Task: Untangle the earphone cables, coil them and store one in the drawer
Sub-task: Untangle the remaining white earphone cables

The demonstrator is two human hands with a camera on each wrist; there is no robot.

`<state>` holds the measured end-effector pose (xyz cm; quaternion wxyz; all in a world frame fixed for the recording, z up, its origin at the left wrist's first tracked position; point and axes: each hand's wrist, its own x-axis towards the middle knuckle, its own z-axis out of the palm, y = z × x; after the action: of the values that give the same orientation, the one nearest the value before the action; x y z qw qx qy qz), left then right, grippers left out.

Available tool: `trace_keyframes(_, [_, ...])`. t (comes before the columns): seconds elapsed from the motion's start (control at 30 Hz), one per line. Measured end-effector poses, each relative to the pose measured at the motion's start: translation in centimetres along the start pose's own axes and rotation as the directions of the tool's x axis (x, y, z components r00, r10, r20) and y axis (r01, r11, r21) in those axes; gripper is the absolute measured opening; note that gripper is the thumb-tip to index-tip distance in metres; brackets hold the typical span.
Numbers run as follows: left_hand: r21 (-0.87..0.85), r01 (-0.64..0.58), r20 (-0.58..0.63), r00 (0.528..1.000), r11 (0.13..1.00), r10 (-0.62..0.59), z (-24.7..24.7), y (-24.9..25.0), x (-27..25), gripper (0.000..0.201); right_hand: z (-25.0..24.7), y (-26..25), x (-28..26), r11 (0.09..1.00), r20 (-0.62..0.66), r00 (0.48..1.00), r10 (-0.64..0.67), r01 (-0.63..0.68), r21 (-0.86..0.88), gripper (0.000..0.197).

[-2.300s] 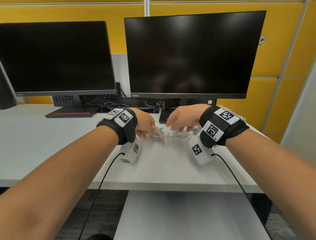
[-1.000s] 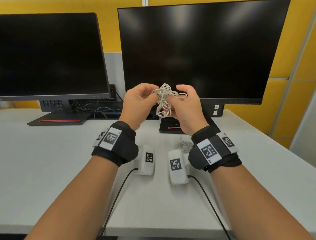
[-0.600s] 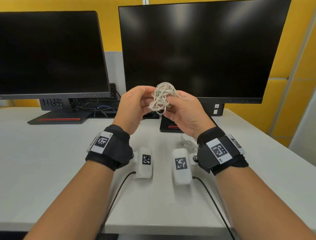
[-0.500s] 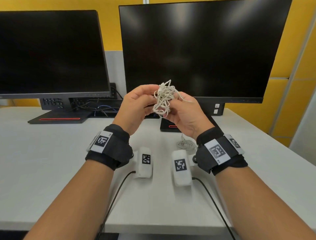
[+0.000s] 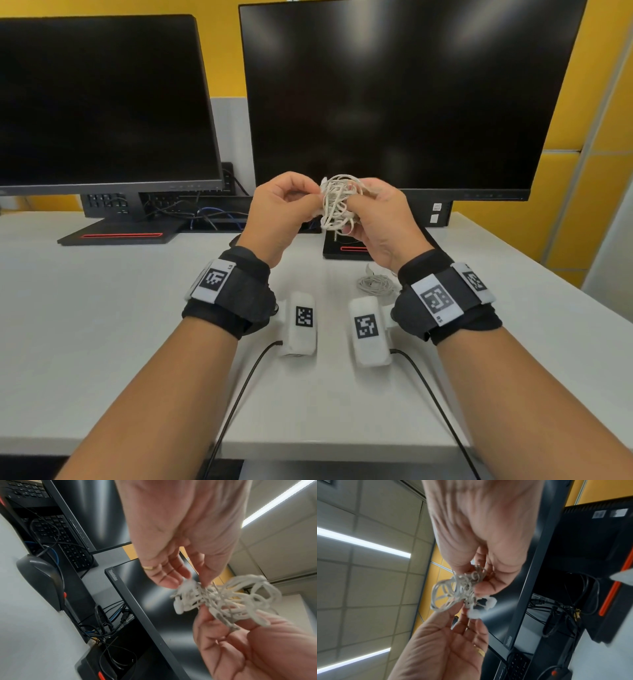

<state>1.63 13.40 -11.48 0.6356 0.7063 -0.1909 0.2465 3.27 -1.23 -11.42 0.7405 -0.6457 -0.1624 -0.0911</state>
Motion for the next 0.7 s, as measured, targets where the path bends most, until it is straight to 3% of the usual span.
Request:
trace_keyframes(0.13, [0.043,0.087,0.031,0.996,0.995,-0.089,0.1,0.0,0.1,0.013,-0.1,0.1,-0.3,0.998,-0.029,0.997,-0.065,0.065,-0.010,0.021])
trace_keyframes(0.23, [0.042,0.050,0.080,0.995,0.998,-0.053,0.2,0.0,-0.2,0.010,-0.1,0.2,-0.3,0.997,-0.008,0.998,-0.066,0.066,-0.032,0.017])
trace_keyframes(0.4, [0.035,0.032,0.006,0.999,0.999,-0.032,-0.1,-0.1,-0.1,0.011,0.1,0.4,-0.4,0.998,0.105,0.993,-0.056,0.055,0.011,0.014])
trace_keyframes(0.5, [0.048,0.014,-0.004,1.000,0.999,-0.014,0.2,0.1,-0.2,0.007,0.3,0.3,-0.2,0.997,0.006,0.999,-0.045,0.045,-0.069,0.003])
trace_keyframes(0.63, [0.062,-0.011,-0.187,0.982,0.998,0.023,-0.8,-0.3,0.6,0.010,-0.8,-0.6,0.4,0.997,-0.262,0.963,0.060,-0.047,0.057,0.019])
trace_keyframes(0.7, [0.046,-0.003,-0.242,0.970,0.999,0.014,-1.5,-0.4,1.0,0.016,-1.4,-1.0,0.5,0.998,-0.279,0.960,0.035,-0.017,0.065,0.019])
